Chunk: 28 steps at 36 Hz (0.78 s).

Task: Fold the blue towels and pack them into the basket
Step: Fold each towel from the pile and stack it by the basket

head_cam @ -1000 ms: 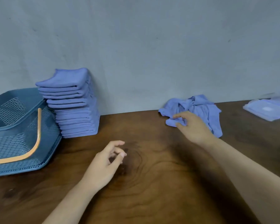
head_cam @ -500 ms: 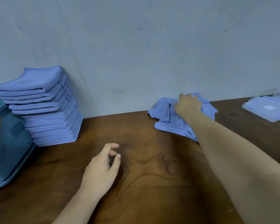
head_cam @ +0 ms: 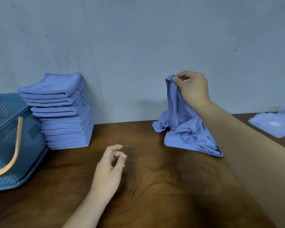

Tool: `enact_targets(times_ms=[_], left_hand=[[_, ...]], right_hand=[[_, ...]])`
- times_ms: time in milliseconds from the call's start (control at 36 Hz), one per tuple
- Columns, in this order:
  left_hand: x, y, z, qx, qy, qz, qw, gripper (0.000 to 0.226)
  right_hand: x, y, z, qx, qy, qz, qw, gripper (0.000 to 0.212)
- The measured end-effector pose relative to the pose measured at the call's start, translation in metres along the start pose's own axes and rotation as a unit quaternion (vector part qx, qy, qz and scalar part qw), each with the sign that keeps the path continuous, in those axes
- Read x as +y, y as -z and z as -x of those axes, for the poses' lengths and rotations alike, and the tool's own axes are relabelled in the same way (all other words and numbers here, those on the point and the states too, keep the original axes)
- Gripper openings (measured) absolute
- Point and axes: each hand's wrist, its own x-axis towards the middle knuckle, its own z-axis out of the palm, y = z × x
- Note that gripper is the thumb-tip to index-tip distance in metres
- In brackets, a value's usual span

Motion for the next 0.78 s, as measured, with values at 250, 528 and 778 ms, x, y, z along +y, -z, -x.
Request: enact_targets(times_ms=[250,528,778], left_hand=[[0.017,0.023,0.003,0.125,-0.012,0.151,0.981,0.039],[0.012,0.033,-0.001,0.105,0.03,0.042,0.993,0.05],[0.002,0.022,0.001,-0.006,0.027,-0.29,0.957,0.048]], right_hand=[[-0.084,-0.011,0.019,-0.061,0.021,-0.171,0.983,0.026],[-0.016,-0.052,0.144,-0.289,-0.088,-0.081,0.95,0.028],[0.03,-0.091,0.23,-0.366,-0.012,0.017,0.931,0.057]])
